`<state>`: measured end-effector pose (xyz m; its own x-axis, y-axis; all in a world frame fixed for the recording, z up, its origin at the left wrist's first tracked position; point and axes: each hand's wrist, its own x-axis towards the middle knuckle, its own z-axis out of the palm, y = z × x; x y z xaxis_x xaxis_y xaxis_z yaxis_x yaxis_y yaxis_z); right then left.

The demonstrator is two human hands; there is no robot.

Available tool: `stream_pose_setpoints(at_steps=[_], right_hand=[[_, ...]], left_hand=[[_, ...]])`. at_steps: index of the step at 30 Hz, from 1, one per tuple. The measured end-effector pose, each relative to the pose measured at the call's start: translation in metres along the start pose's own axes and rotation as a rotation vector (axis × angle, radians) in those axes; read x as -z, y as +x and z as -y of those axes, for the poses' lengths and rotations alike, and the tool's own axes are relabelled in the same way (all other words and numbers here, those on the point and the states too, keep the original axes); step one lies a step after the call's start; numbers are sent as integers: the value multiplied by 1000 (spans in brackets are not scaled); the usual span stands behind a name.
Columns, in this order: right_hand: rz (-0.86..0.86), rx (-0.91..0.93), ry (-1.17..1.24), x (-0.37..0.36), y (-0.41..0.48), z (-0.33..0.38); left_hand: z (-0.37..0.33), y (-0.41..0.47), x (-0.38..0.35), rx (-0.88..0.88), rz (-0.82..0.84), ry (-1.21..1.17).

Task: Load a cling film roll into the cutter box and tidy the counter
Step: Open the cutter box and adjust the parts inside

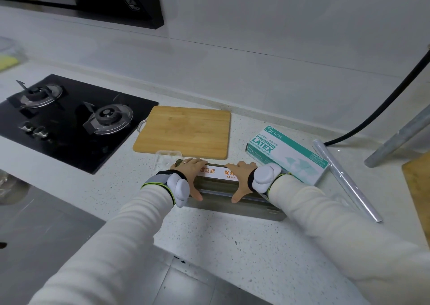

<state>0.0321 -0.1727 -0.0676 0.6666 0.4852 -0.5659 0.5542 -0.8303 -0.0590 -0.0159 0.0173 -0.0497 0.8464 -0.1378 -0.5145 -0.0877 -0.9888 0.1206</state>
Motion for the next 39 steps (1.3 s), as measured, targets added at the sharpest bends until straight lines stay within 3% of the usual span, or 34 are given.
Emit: stream_pose_setpoints(at_steps=[7, 14, 21, 24, 29, 35, 39], right_hand=[[64, 9, 60, 24, -9, -5], [102, 52, 292, 43, -16, -12], [-22, 21, 255, 56, -20, -22], [-129, 5, 207, 63, -20, -29], [-252, -34, 346, 73, -15, -45], [-269, -34, 345, 79, -1, -53], [-281, -57, 340, 81, 8, -57]], left_hand=[[1, -2, 4, 41, -6, 40], [-8, 2, 18, 91, -61, 84], [-14, 6, 48, 71, -150, 175], [-13, 13, 60, 77, -199, 113], [-9, 29, 66, 178, -229, 21], [-12, 51, 59, 178, -410, 86], [-12, 61, 59, 178, -427, 93]])
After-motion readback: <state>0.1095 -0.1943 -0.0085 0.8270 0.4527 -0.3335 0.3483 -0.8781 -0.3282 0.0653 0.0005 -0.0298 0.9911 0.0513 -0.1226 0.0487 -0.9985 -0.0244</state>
